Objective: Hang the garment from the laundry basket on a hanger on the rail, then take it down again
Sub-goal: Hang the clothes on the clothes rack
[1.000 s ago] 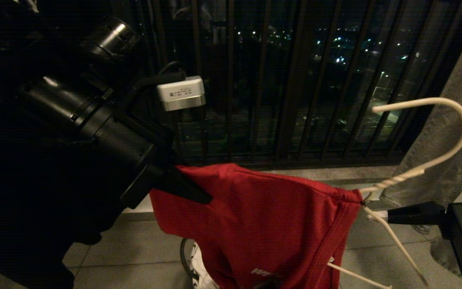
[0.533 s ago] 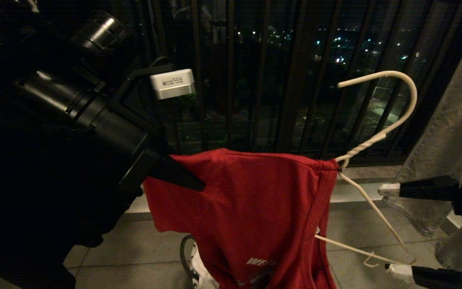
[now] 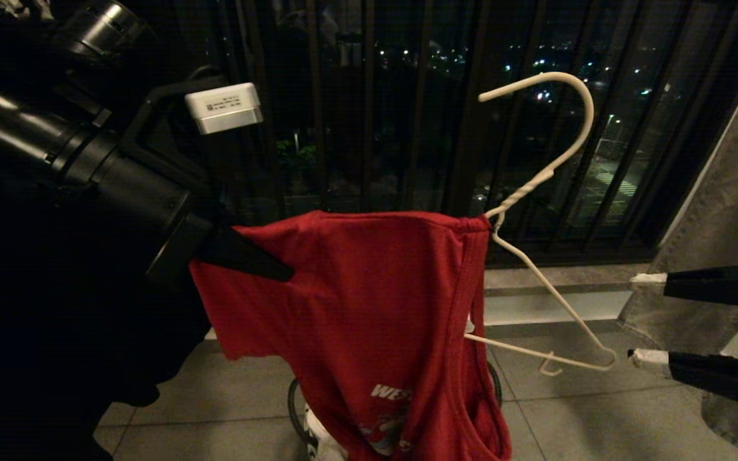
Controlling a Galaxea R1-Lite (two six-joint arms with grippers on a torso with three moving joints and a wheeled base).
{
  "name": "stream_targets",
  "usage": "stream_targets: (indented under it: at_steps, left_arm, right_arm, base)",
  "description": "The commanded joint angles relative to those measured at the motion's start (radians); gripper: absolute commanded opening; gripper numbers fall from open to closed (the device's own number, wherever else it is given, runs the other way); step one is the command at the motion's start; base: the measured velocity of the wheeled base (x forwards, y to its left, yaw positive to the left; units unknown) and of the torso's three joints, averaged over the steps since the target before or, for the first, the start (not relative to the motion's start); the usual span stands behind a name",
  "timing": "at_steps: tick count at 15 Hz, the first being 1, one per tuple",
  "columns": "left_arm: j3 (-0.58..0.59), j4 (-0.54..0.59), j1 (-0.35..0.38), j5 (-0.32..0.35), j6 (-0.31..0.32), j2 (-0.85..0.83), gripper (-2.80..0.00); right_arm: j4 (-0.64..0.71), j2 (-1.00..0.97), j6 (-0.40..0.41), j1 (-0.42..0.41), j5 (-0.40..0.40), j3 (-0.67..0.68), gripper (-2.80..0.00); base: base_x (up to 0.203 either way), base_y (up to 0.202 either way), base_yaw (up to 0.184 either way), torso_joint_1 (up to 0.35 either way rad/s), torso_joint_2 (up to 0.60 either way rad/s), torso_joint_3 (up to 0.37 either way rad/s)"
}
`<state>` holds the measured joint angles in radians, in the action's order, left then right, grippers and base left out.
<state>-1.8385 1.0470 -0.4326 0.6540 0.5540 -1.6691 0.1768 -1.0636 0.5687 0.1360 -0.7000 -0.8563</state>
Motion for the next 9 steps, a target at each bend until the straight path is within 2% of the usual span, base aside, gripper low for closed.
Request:
stream_targets:
  at_steps: [1, 3, 5, 6, 9]
  left_arm:
    - [0.001, 0.006, 0.011, 0.004, 0.003, 0.018, -2.80]
    - [0.021, 0.004, 0.011, 0.006, 0.001, 0.030, -2.80]
    - [0.024, 0.004, 0.011, 0.007, 0.001, 0.034, -2.80]
    - [0.026, 0.004, 0.011, 0.007, 0.001, 0.031, -2.80]
    - [0.045, 0.001, 0.015, 0.012, 0.001, 0.032, -2.80]
  right_arm:
    - [0.001, 0.002, -0.018, -0.004, -0.004, -0.012, -2.80]
    - [0.000, 0.001, -0.066, -0.004, -0.004, -0.039, -2.80]
    - [-0.001, -0.002, -0.180, -0.004, -0.004, -0.084, -2.80]
    - [-0.012, -0.003, -0.204, -0.004, -0.004, -0.093, -2.80]
    - [-0.042, -0.021, -0.210, -0.004, -0.004, -0.096, -2.80]
  base:
    - [0.000, 0.000, 0.000, 0.000, 0.00, 0.000]
    - [0.000, 0.000, 0.000, 0.000, 0.00, 0.000]
    - [0.000, 0.000, 0.000, 0.000, 0.00, 0.000]
    - [0.000, 0.000, 0.000, 0.000, 0.00, 0.000]
    - [0.000, 0.000, 0.000, 0.000, 0.00, 0.000]
